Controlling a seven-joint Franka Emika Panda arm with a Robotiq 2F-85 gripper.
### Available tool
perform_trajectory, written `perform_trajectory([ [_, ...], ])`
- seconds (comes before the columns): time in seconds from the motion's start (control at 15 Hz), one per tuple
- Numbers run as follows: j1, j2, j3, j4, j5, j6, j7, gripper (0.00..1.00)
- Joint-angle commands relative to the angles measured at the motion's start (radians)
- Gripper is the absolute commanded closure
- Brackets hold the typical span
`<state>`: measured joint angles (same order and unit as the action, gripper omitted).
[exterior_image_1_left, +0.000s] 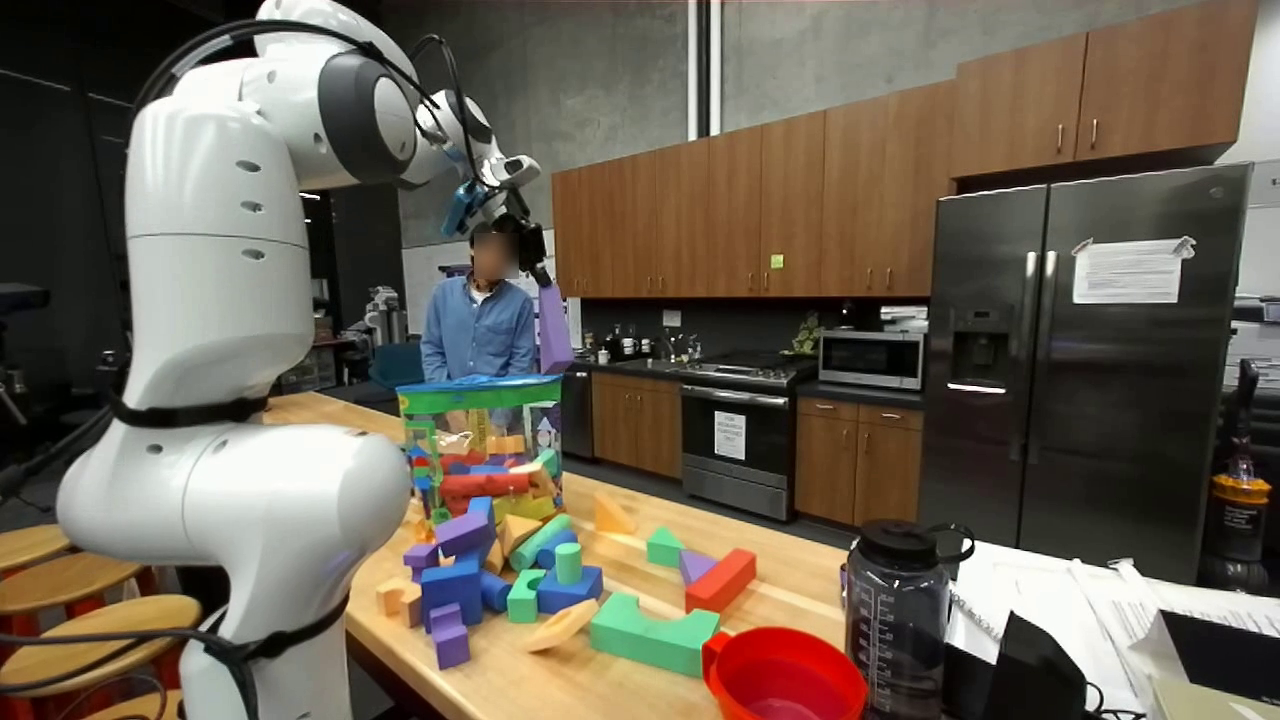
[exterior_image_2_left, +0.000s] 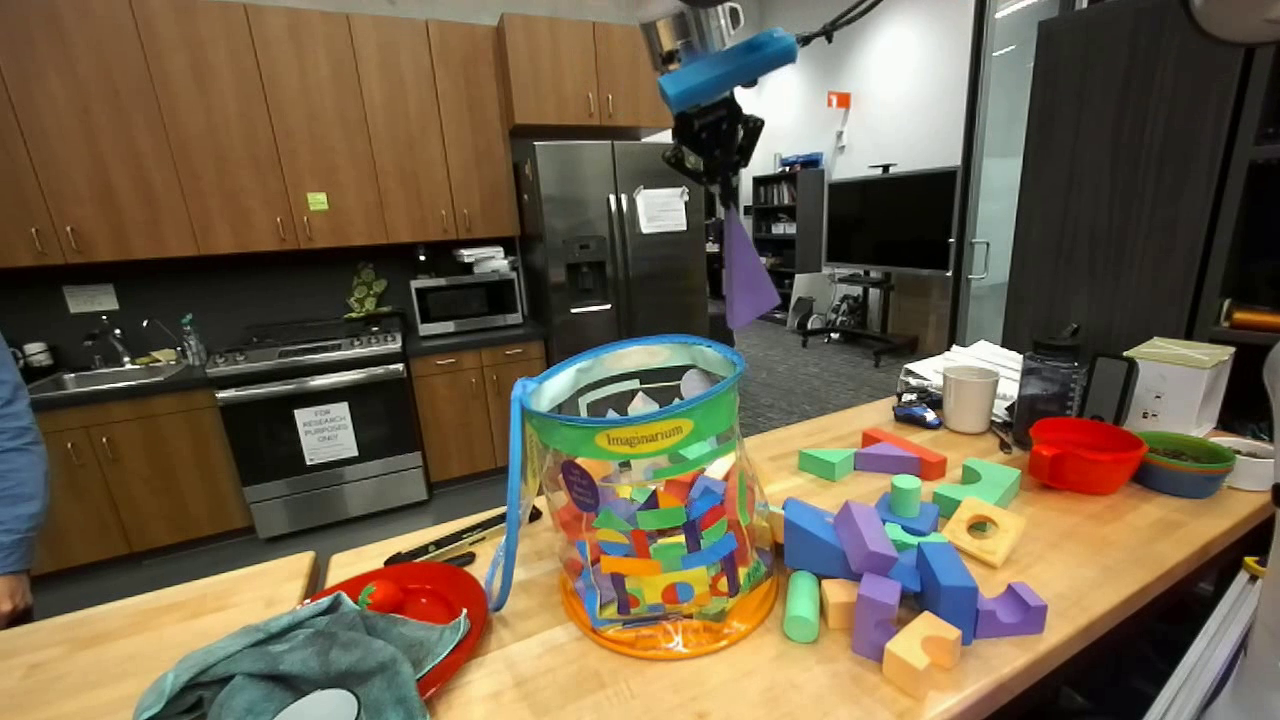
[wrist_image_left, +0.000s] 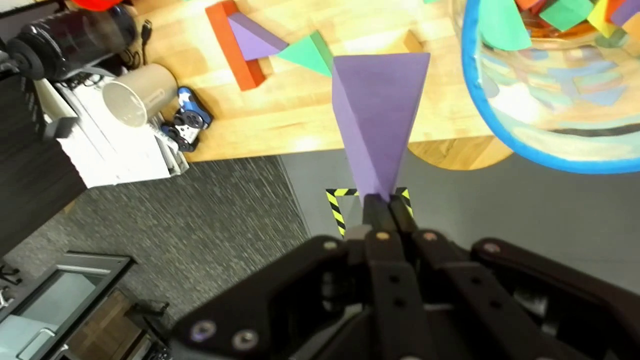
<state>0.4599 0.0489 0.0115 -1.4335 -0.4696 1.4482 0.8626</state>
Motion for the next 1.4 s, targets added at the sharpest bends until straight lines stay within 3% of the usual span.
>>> perform_trajectory([
  [0.0,-0.102,-0.127,0.060,-0.169,0.036,-0.034,0.019,0.99],
  [0.27,-0.187,-0.194,0.105,-0.269,0.055,-0.072,0.013,0.99],
  [0.6,-0.238,-0.209,0.155,-0.323,0.054,-0.097,-0.004,0.99],
  [1.33,-0.290,-0.223,0.144,-0.518,0.231,0.076,-0.047,0.99],
])
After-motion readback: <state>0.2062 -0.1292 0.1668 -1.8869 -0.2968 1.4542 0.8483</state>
